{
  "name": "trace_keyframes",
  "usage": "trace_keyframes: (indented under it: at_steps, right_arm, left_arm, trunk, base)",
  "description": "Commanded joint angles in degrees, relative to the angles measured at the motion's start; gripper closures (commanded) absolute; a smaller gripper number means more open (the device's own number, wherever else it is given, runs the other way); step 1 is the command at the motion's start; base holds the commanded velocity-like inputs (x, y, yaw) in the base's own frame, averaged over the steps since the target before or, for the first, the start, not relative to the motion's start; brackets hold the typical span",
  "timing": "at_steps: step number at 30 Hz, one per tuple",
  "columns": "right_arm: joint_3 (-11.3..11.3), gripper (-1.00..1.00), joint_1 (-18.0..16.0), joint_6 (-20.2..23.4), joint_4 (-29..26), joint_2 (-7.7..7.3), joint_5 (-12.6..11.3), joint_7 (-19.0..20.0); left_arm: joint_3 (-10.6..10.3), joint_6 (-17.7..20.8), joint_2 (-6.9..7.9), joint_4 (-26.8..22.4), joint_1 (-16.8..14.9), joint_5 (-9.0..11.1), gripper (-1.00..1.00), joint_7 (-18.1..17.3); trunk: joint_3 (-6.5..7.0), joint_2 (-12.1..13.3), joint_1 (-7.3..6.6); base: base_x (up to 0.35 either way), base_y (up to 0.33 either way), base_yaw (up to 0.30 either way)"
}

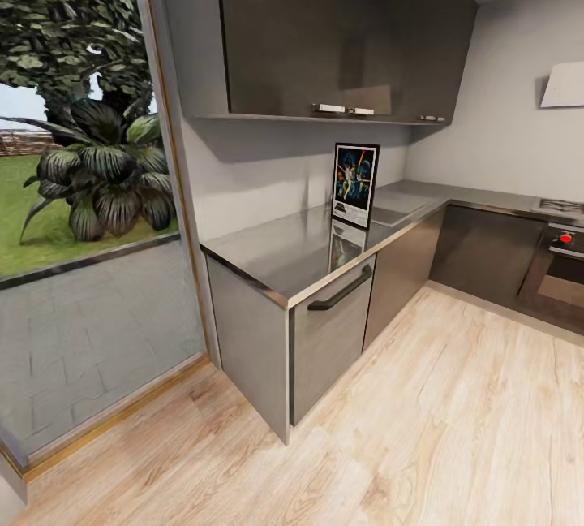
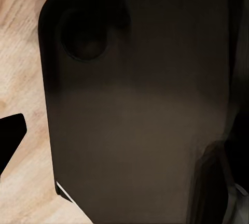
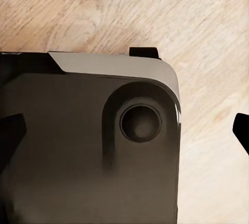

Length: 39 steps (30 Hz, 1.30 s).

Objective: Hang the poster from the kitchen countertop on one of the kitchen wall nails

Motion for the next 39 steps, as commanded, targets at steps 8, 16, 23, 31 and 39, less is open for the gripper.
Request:
trace_keyframes:
  at_steps: [8, 16, 23, 31, 39]
  right_arm:
    - [0.0, -1.0, 0.5, -0.2, 0.0, -0.05, 0.1, 0.0]
    - [-0.1, -1.0, 0.8, -2.5, -2.2, -0.1, -0.2, -0.2]
    - [-0.3, -1.0, 0.4, -10.8, -22.2, -0.08, -0.4, -0.3]
    - [-0.2, -1.0, -0.9, -11.0, -26.8, -0.01, -0.4, -0.4]
    - [-0.2, -1.0, -1.1, -10.9, -27.6, 0.06, -0.5, -0.2]
  left_arm:
    - [-0.1, -0.2, -0.2, 0.0, -0.3, 0.0, -1.0, 0.0]
    - [-0.3, -0.5, 0.99, -2.3, -0.5, -0.3, -1.0, 0.1]
    - [-0.2, -0.6, 2.51, -27.7, -0.5, -0.3, -1.0, 0.1]
    - [-0.1, -0.6, 2.69, -34.4, -0.5, -0.4, -1.0, 0.0]
    - [0.2, -3.8, 3.0, -35.5, -0.5, -0.2, -1.0, 0.0]
  trunk:
    - [-0.05, 0.0, 0.0]
    - [-0.05, 0.0, 0.0]
    - [-0.05, 0.0, 0.0]
    - [-0.05, 0.0, 0.0]
    - [-0.05, 0.0, 0.0]
  base:
    - [0.0, 0.0, 0.0]
    - [0.0, 0.0, 0.0]
    - [0.0, 0.0, 0.0]
    - [0.0, 0.0, 0.0]
    - [0.0, 0.0, 0.0]
